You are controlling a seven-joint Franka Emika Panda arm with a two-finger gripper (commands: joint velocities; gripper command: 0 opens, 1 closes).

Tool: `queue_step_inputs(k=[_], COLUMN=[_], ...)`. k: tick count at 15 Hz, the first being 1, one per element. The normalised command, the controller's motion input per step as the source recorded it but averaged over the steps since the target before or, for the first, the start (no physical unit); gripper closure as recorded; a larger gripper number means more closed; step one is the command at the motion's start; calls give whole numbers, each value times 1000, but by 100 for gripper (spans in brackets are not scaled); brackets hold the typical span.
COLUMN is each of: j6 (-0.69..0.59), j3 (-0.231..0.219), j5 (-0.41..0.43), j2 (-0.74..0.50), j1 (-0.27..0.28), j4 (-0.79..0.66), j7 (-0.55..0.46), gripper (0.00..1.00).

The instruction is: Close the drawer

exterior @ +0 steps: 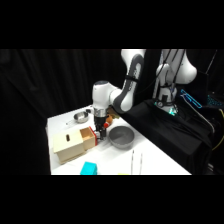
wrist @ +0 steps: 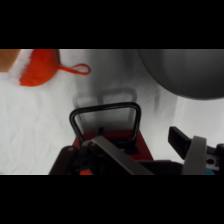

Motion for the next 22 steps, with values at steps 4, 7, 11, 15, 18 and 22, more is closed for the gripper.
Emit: queue_step_inputs(k=[4, 7, 11, 15, 18, 22], j6=[182, 152, 99, -19, -213, -352], j3=[117, 114, 78, 24, 12, 21], j5=[-11, -22, -52, -93, -112, -106], j2=[253, 236, 156, 38, 12, 63], j1=[-135, -133, -93, -51, -41, -23], j4=[237, 221, 196, 198, 319, 439], j7=[-61, -68, -54, -42, -60, -94], gripper=[0, 0, 0, 0, 0, 0])
